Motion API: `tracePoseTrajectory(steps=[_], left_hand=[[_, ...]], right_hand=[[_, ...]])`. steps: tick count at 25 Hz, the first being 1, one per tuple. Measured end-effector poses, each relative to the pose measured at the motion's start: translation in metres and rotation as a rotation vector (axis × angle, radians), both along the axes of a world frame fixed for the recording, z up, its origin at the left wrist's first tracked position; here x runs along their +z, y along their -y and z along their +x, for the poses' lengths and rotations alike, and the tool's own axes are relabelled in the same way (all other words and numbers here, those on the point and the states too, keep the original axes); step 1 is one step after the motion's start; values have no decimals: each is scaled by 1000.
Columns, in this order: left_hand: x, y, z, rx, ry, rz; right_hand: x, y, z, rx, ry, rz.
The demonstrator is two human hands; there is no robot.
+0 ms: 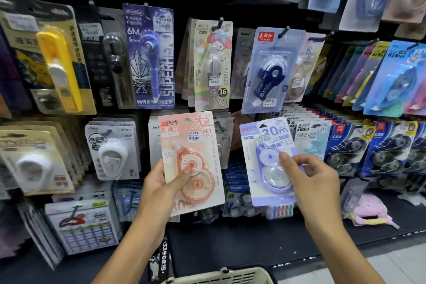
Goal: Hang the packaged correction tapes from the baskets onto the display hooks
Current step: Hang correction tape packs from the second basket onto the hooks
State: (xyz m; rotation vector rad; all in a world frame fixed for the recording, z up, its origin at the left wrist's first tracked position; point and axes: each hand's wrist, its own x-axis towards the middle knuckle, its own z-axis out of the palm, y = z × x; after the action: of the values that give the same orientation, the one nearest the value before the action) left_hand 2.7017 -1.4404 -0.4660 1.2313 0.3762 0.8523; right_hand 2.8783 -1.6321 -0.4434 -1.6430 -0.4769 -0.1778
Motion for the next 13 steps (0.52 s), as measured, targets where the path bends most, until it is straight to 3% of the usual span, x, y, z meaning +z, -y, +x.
tracePoseTrajectory(steps=[5,10,13], left_hand=[[2,0,0,6,8,-6],[3,0,-4,3,4,-25],[3,0,-4,3,14,-40]], right_hand=[[-17,7,-3,-51,-7,-23],[-19,1,-1,-78,-231,276],[-12,-11,2,-103,-228,271]])
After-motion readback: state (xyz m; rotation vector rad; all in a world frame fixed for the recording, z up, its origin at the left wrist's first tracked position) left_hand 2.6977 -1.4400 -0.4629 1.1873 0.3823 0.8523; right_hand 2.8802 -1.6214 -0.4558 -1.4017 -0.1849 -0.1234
